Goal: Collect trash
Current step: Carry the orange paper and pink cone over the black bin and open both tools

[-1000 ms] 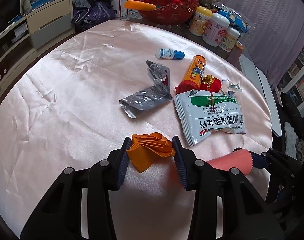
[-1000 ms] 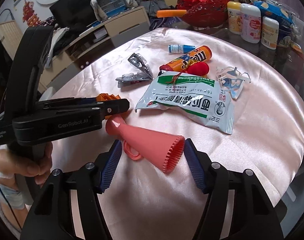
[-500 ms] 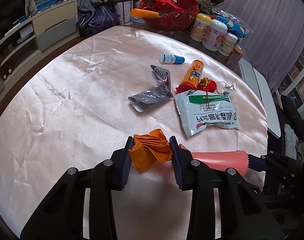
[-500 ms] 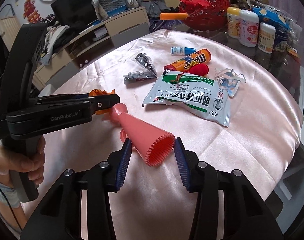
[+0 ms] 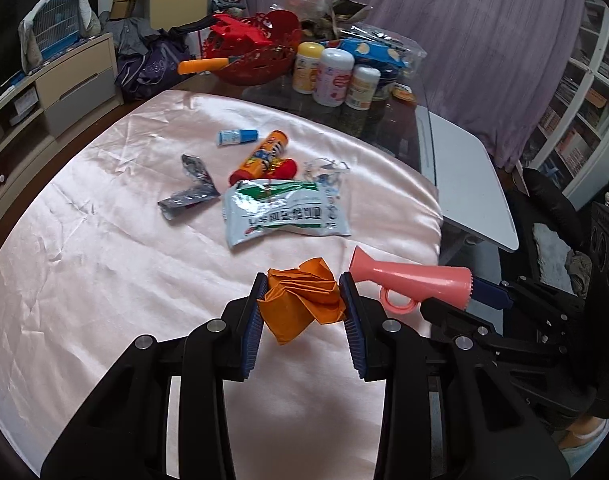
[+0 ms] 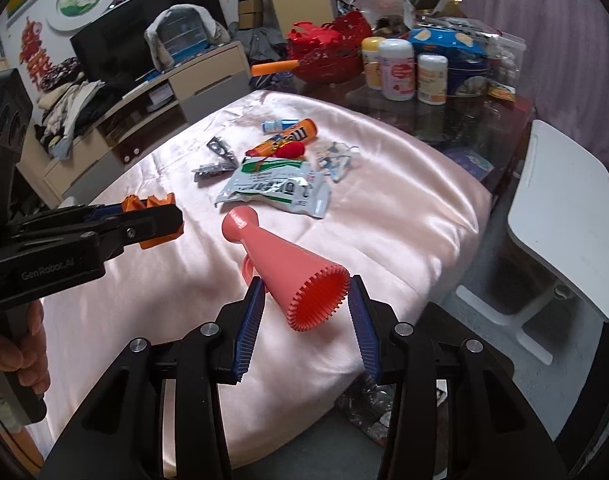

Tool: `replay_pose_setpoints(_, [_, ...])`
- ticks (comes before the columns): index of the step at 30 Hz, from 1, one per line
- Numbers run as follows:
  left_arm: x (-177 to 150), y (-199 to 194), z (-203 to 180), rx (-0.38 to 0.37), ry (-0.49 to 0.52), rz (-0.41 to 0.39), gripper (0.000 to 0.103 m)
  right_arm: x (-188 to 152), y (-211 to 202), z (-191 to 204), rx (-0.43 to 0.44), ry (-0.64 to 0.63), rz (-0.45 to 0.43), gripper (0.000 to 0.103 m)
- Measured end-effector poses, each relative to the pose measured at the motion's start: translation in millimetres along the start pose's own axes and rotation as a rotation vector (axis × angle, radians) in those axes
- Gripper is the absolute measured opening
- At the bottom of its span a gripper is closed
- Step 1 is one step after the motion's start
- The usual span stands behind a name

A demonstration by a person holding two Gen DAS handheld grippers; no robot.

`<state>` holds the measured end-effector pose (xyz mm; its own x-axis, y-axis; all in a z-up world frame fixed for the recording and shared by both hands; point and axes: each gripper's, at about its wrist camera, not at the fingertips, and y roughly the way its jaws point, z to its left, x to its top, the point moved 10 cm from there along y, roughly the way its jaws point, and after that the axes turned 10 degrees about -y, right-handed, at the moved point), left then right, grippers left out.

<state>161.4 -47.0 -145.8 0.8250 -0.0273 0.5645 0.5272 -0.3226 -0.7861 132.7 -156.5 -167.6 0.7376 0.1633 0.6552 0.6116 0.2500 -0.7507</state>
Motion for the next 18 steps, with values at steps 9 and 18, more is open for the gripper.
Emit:
replay_pose_setpoints(9, [-31.7, 3.4, -78.4, -0.069, 0.091, 0.044, 0.034, -40.8, -47.5, -69.6, -0.129, 0.106, 0.005, 0.044])
replay_pose_setpoints(18, [-69.5, 28.2, -135.6, -0.131, 0.150, 0.134, 0.035, -92.2, -72.1, -129.0, -0.207, 0.215, 0.039, 0.044])
